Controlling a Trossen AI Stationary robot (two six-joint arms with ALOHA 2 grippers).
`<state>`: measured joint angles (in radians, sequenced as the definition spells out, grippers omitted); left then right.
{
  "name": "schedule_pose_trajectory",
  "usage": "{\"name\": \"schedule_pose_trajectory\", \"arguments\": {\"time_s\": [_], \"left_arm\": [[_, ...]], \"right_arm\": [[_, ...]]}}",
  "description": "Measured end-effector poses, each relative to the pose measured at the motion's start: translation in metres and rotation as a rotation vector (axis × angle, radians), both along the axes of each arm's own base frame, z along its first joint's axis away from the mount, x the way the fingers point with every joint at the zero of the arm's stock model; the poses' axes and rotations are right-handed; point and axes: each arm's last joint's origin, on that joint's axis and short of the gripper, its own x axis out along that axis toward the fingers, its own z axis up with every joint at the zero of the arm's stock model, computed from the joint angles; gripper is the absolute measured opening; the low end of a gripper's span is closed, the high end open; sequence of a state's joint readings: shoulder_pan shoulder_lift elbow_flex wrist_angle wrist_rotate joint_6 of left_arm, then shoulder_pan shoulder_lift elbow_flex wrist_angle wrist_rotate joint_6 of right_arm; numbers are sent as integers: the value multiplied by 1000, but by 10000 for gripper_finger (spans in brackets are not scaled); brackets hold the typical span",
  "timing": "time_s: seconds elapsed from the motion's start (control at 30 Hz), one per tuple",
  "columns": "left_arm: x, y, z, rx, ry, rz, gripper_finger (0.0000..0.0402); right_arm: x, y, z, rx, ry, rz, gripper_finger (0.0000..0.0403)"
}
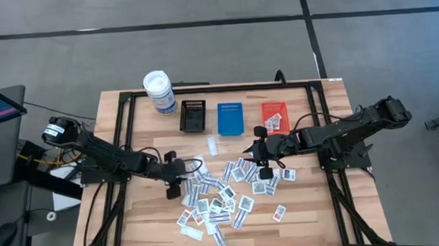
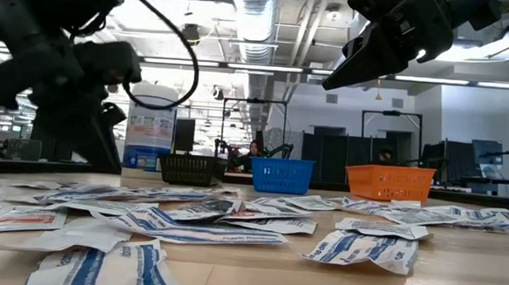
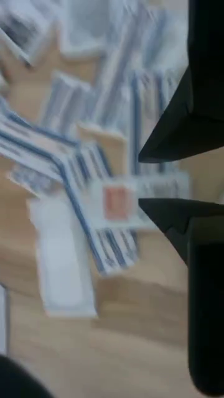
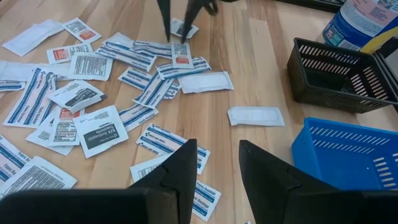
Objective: Pick & Place First Aid Supplies
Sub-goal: Put the orange ointment pack into the orange bin
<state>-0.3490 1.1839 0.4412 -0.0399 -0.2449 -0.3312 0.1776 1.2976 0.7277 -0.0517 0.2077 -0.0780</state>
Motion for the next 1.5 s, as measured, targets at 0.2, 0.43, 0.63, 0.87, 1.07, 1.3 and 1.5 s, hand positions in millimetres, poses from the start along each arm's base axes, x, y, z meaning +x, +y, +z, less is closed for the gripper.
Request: {"name": "schedule_pose_trajectory", "arguments": {"time_s": [0.2,0.43,0.63,0.87,1.07,1.3,1.5], "left_arm": [[-1,0,0,106,7,-96,115],[-1,-5,-5,133,26,-141,111],[2,-10,-14,169,60,-138,103],[3,-9,-17,213,61,-99,98],[4,-7,-17,144,73,-87,40],[6,-7,-16,117,40,-37,7],[12,-9,-10,85,-54,-27,5]], "right_arm": [[0,0,0,0,0,0,113],[0,0,0,0,0,1,113],[0,0,0,0,0,1,113],[0,0,0,0,0,1,113],[0,0,0,0,0,1,113],[0,0,0,0,0,1,113],[0,0,0,1,0,0,113]]}}
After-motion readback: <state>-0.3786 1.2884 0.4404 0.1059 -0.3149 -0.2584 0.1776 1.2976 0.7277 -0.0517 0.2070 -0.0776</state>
